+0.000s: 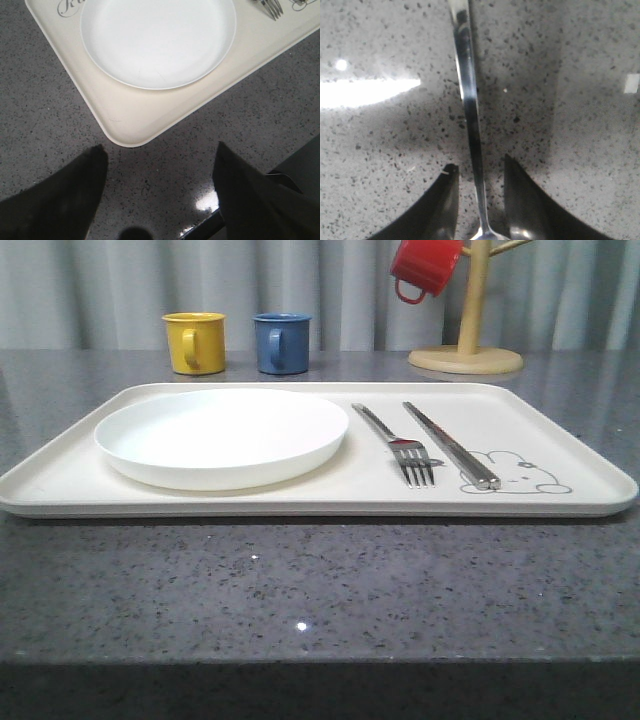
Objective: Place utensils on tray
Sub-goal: 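Move the right gripper back to the spoon on the table and grasp it, then carry the spoon with the right gripper and lay it beside the chopsticks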
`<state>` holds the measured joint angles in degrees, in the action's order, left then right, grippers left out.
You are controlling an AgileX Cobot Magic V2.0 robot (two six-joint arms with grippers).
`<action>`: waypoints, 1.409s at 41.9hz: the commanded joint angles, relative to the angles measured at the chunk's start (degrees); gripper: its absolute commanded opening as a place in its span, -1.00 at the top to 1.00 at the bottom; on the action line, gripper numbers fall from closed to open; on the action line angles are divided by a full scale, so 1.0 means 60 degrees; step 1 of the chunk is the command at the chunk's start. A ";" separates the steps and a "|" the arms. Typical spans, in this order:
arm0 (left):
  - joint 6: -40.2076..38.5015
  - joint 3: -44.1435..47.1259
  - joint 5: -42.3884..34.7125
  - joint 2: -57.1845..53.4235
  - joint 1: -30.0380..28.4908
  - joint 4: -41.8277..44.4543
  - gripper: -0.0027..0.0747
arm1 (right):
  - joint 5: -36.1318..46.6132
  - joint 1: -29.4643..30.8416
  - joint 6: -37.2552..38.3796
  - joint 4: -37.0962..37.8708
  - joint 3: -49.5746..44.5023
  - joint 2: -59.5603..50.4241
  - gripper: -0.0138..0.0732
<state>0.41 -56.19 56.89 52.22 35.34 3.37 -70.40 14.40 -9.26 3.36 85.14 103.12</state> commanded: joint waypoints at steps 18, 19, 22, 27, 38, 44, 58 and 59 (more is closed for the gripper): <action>-0.0068 -0.0238 -0.0524 -0.0056 0.0069 0.0021 -0.21 | -0.0361 0.0093 -0.0100 0.0127 0.0231 -0.0022 0.10; -0.0068 -0.0238 -0.0524 -0.0056 0.0069 0.0021 -0.21 | -0.0361 0.0093 -0.0100 0.0127 0.0231 0.0018 0.10; -0.0068 -0.0238 -0.0524 -0.0056 0.0069 0.0021 -0.21 | -0.0372 0.0093 -0.0100 0.0107 0.0231 0.0086 0.10; -0.0068 -0.0238 -0.0524 -0.0056 0.0069 0.0021 -0.21 | -0.0354 0.0093 -0.0100 0.0107 0.0231 0.0085 0.22; -0.0068 -0.0238 -0.0524 -0.0056 0.0069 0.0021 -0.21 | -0.0568 0.0040 -0.0100 -0.0482 0.0466 -0.0125 0.70; -0.0068 -0.0238 -0.0524 -0.0056 0.0069 0.0021 -0.21 | -0.0956 -0.0603 -0.0100 -0.1387 0.0992 -0.0644 0.70; -0.0068 -0.0238 -0.0524 -0.0056 0.0069 0.0021 -0.21 | -0.0769 -0.3467 0.0872 -0.2791 0.1226 -0.0803 0.70; -0.0068 -0.0238 -0.0524 -0.0056 0.0069 0.0021 -0.21 | -0.0680 -0.3593 0.1065 -0.2791 0.1226 -0.0723 0.70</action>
<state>0.41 -56.19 56.89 52.22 35.34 3.37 -70.29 -4.76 -6.28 -12.32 90.84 100.30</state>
